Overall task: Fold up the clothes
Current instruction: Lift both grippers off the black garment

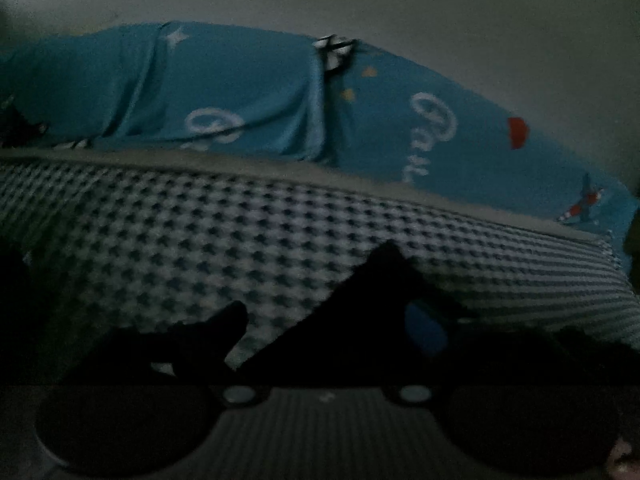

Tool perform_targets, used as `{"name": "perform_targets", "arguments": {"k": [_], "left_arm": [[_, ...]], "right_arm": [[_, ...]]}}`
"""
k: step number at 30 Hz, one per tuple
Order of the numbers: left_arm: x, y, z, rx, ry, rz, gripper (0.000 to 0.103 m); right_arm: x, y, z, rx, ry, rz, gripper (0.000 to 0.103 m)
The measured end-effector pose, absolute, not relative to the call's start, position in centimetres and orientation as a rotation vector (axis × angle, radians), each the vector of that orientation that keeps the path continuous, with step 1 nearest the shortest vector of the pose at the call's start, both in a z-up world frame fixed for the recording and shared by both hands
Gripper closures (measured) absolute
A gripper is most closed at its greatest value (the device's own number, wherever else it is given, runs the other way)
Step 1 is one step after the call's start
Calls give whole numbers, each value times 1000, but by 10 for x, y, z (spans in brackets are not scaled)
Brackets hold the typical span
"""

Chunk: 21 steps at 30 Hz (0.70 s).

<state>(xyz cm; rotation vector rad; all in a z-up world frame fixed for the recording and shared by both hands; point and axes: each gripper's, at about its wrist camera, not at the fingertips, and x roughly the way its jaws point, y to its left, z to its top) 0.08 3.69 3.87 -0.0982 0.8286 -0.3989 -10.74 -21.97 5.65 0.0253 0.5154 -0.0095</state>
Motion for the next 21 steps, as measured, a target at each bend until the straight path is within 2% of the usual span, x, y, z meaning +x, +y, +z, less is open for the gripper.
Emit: {"name": "perform_targets", "arguments": {"k": [6,9,11,16,21], "left_arm": [[5,60,29,-194,824,-387,16],[3,65,32,-221,813,-395,10],[4,66,29,-203,835,-382,10],[5,72,16,-188,861,-373,10],[4,76,6,-142,879,-344,10]], "right_arm": [[-102,-192,57,-37,477,173,69],[-96,-170,53,-126,461,226,53],[-93,-157,49,-189,454,250,43],[-78,-135,32,-357,462,271,37],[-64,-123,16,-440,488,267,37]]}}
